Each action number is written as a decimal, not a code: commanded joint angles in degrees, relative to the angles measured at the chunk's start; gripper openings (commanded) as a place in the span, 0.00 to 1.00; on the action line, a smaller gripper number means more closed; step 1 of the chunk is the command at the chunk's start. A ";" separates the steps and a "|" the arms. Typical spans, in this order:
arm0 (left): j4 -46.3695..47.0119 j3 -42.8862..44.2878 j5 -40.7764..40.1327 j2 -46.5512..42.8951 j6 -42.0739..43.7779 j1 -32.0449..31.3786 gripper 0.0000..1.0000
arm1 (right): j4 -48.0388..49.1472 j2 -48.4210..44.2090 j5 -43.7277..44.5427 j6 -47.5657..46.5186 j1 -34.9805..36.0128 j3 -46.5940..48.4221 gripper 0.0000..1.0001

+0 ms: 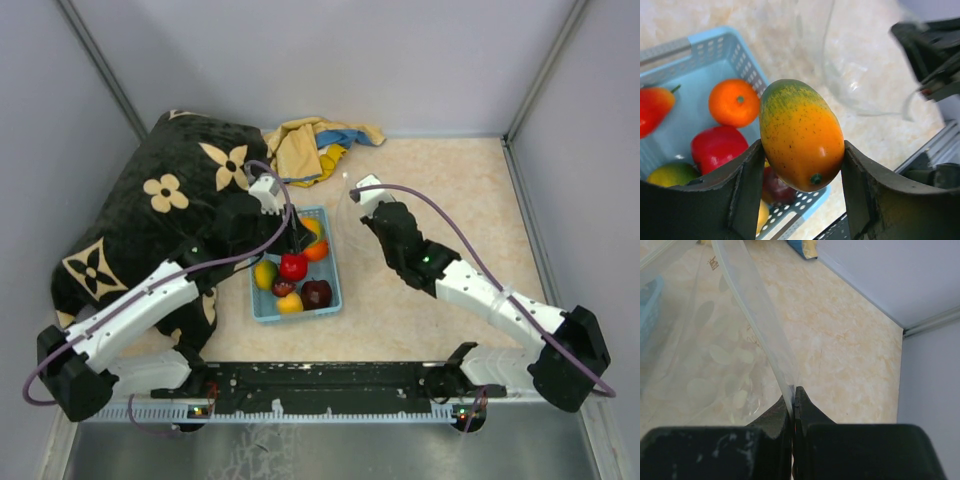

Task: Place the food in the zip-top bag and seal the zipper
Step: Pick up the fake fruit from the bin, then place the fake fruit in the zipper food storage bag.

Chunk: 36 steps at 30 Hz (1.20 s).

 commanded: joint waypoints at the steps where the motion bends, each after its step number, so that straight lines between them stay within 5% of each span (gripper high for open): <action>1: 7.95 -0.58 3.79 -3.66 -4.13 1.23 0.31 | 1.39 0.72 -1.13 0.89 -0.26 1.91 0.00; 15: 20.24 4.76 14.73 2.39 -7.64 2.04 0.32 | 0.10 -0.21 -5.12 3.18 0.34 4.20 0.00; 36: 15.88 7.46 15.03 11.84 -10.52 1.60 0.41 | 3.60 -1.96 -10.03 16.96 0.35 4.52 0.00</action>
